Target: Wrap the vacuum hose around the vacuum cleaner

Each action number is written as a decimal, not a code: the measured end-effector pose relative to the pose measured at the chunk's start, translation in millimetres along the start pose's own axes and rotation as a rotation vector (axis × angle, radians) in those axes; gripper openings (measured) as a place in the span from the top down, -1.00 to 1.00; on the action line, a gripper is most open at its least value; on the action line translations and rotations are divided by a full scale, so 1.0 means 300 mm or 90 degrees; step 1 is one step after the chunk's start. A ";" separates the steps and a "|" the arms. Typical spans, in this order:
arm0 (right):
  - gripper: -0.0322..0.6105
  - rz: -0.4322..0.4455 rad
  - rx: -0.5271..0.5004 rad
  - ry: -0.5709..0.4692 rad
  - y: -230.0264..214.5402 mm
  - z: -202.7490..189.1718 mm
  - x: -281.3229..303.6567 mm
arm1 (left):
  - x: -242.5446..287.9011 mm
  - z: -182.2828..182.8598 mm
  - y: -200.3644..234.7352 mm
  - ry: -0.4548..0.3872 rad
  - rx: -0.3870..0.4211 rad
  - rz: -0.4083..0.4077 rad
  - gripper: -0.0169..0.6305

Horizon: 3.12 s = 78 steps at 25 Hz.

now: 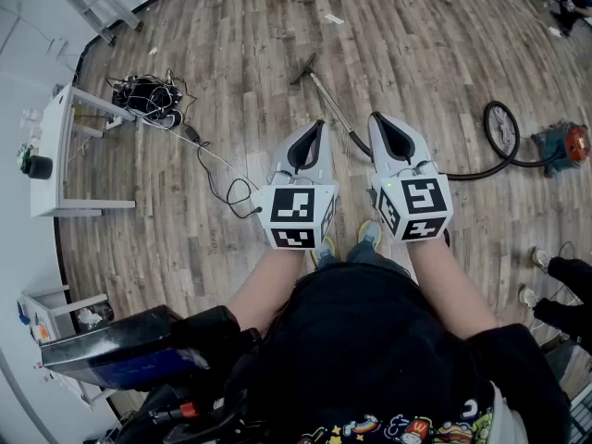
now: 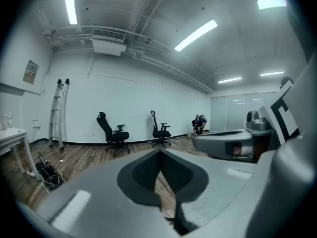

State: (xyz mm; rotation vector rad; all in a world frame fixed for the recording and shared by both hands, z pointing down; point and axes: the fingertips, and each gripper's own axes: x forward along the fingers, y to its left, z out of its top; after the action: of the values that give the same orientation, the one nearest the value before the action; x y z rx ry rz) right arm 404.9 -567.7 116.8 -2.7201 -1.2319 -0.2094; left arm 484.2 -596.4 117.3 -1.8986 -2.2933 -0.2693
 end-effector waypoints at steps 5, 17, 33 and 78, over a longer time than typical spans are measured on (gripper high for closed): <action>0.84 0.007 -0.004 0.002 -0.064 -0.014 0.001 | 0.061 -0.006 -0.039 0.005 0.002 0.003 0.94; 0.83 0.042 0.031 -0.004 -0.270 -0.051 0.024 | 0.192 -0.017 -0.138 0.022 0.011 0.043 0.94; 0.83 0.052 0.032 0.022 -0.240 -0.073 0.215 | 0.259 -0.041 0.103 0.036 -0.019 0.060 0.94; 0.83 -0.008 0.069 0.104 -0.463 -0.072 1.407 | 1.257 -0.030 0.870 0.153 -0.018 -0.066 0.94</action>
State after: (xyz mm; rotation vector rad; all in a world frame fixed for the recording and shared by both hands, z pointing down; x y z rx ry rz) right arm 574.4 -171.7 227.5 -2.5476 -1.1789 -0.3481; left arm 670.3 -190.7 223.5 -1.6597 -2.2386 -0.5151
